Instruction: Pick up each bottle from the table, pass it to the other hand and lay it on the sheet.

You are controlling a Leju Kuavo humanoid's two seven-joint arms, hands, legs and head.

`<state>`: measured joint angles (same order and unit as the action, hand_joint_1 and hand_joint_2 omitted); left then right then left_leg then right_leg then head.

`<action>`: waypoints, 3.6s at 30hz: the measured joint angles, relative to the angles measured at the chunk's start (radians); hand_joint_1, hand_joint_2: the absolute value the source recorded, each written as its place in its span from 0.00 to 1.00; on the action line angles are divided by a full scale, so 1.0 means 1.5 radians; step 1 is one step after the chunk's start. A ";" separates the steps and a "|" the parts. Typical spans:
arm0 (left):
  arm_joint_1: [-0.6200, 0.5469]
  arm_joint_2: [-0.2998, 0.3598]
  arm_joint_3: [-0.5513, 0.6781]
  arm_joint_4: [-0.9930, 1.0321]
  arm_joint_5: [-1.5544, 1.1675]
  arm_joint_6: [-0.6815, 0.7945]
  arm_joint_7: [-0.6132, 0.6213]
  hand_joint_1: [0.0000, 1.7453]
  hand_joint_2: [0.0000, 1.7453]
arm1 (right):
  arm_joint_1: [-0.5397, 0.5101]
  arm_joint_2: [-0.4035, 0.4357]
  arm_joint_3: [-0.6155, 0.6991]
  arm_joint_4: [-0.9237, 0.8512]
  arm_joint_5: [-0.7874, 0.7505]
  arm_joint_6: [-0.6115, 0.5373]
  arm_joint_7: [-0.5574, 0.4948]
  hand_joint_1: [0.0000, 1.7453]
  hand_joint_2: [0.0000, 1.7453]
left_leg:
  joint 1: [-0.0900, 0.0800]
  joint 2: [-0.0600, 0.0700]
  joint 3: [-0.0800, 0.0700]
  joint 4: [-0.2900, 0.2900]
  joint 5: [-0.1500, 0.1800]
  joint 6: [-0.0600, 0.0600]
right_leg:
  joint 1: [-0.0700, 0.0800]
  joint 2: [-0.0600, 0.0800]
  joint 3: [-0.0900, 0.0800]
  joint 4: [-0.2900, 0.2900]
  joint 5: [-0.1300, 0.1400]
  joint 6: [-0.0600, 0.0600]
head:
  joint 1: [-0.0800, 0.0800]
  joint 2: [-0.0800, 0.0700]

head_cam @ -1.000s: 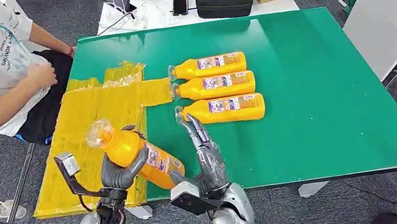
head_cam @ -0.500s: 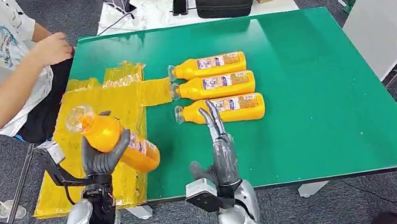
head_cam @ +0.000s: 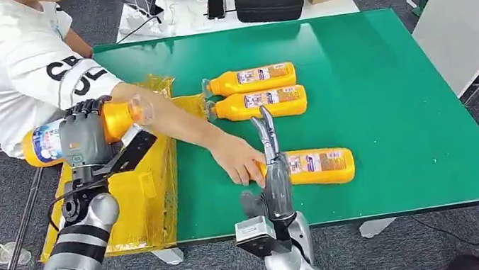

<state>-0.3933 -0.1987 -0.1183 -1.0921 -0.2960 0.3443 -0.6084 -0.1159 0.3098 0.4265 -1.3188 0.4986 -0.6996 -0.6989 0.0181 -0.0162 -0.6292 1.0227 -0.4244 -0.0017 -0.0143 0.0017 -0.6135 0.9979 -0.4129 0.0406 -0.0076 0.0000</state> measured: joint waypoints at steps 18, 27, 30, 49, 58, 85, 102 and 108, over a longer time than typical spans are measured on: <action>-0.134 0.175 -0.082 0.374 -0.527 0.005 0.175 1.00 1.00 | -0.008 -0.016 0.063 0.001 -0.065 0.005 0.000 0.00 0.00 | 0.000 0.003 0.000 0.000 0.001 -0.001 | 0.000 0.002 -0.001 0.000 0.002 -0.002 | 0.000 0.000; -0.124 0.179 -0.069 0.403 -0.513 -0.072 0.129 1.00 1.00 | -0.009 -0.016 0.065 0.010 -0.067 0.018 0.000 0.00 0.00 | 0.000 0.003 0.000 0.000 0.001 -0.001 | 0.000 0.002 -0.001 0.000 0.002 -0.002 | 0.000 0.000; -0.122 0.179 -0.070 0.412 -0.516 -0.098 0.113 1.00 1.00 | -0.010 -0.016 0.065 0.015 -0.069 0.022 0.000 0.00 0.00 | 0.000 0.003 0.000 0.000 0.001 -0.001 | 0.000 0.002 -0.001 0.000 0.002 -0.002 | 0.000 0.000; -0.122 0.179 -0.091 0.424 -0.527 -0.145 0.057 0.89 1.00 | -0.017 -0.016 0.068 0.046 -0.072 0.038 0.000 0.00 0.00 | 0.000 0.001 0.000 0.000 0.001 -0.001 | 0.000 0.001 0.000 0.000 0.002 -0.002 | 0.000 0.000; -0.111 0.180 -0.143 0.402 -0.490 -0.199 -0.007 0.00 0.00 | -0.021 -0.016 0.068 0.063 -0.075 0.043 0.000 0.00 0.00 | 0.000 0.000 0.001 0.000 0.001 -0.001 | 0.000 0.000 0.001 0.000 0.002 -0.002 | 0.000 0.000; -0.082 0.232 -0.246 0.323 -0.261 -0.373 -0.065 0.00 0.00 | -0.039 -0.013 0.081 0.103 -0.098 0.040 0.000 0.00 0.00 | 0.001 0.000 0.004 -0.001 0.002 -0.002 | 0.000 0.000 0.004 0.000 0.002 -0.002 | 0.000 0.000; -0.062 0.229 -0.253 0.304 -0.132 -0.350 -0.065 0.00 1.00 | -0.044 -0.013 0.081 0.116 -0.077 0.034 0.009 0.00 1.00 | 0.000 0.000 0.004 -0.001 0.002 -0.002 | 0.000 0.000 0.003 0.000 0.002 -0.002 | 0.000 0.000; 0.065 0.115 -0.055 0.105 0.107 -0.176 -0.053 0.00 1.00 | -0.054 -0.077 0.057 0.128 0.208 0.162 0.377 0.00 1.00 | -0.001 0.000 0.003 0.000 0.002 -0.002 | -0.001 0.001 0.002 0.000 0.002 -0.002 | 0.001 0.000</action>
<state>-0.2960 -0.0257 -0.2011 -0.9345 -0.1357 0.0805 -0.6882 -0.1976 0.1948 0.5115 -1.1269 0.8113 -0.4560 -0.1333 0.0171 -0.0162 -0.6254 1.0226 -0.4212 -0.0046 -0.0160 0.0030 -0.6110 0.9975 -0.4103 0.0377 -0.0069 0.0000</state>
